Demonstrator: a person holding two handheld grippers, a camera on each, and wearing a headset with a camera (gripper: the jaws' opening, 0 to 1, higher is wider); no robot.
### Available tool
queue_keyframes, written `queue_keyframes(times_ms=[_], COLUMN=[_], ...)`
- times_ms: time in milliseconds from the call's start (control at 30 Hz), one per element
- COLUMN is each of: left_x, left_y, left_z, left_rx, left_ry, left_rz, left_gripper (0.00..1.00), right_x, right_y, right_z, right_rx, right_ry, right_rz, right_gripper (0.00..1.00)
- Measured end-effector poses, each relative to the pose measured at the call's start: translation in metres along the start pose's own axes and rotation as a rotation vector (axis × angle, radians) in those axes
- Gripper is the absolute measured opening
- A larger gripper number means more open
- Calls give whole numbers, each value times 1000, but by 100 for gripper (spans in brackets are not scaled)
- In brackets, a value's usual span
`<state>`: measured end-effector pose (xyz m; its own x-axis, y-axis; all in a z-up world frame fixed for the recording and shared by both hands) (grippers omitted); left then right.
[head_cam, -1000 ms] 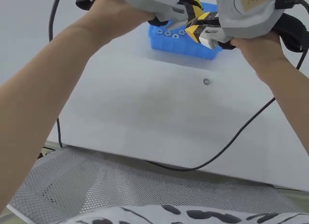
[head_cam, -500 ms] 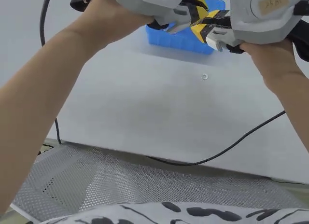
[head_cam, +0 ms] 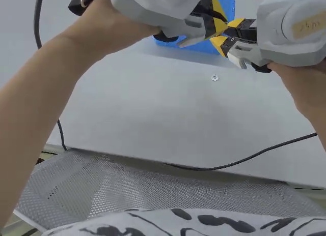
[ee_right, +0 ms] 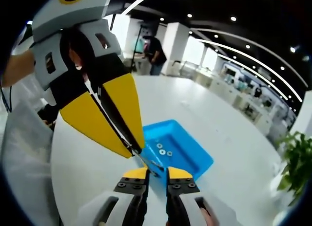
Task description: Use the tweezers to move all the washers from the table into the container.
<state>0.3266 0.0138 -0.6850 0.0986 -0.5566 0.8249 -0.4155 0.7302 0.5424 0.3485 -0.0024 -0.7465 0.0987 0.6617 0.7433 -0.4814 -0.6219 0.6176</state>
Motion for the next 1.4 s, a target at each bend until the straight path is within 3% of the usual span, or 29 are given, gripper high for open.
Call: queue_keyframes(times_ms=[200, 500, 733, 900, 1400], left_x=[2, 0, -11, -25, -33], left_y=[-1, -7, -15, -27, -29], left_z=[10, 17, 18, 10, 19], left_rx=[-34, -66, -76, -75, -101], left_ry=[12, 24, 41, 82, 102], left_rz=[9, 8, -7, -29, -61], left_gripper=[0, 0, 0, 0, 0], right_x=[-6, -14, -25, -36, -47], right_y=[10, 14, 8, 1, -9], right_z=[-9, -20, -25, -25, -30], right_rx=[-10, 18, 26, 34, 66], right_ry=[-8, -20, -8, -25, -67], right_rz=[-10, -19, -57, -76, -93], right_gripper=[10, 7, 6, 6, 6])
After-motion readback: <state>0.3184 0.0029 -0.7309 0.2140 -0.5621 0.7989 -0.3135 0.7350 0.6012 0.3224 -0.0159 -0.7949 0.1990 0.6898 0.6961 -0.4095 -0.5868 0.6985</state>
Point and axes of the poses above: the centre of the closed fingertips' face, and the gripper's own axes: y roughly backward along the fingers, z roughly to its right, x roughly out of its top, the point moved 2 cm from there along y, roughly backward along the fingers, and after that the axes turned 4 degrees about y, right-handed, at the moved point
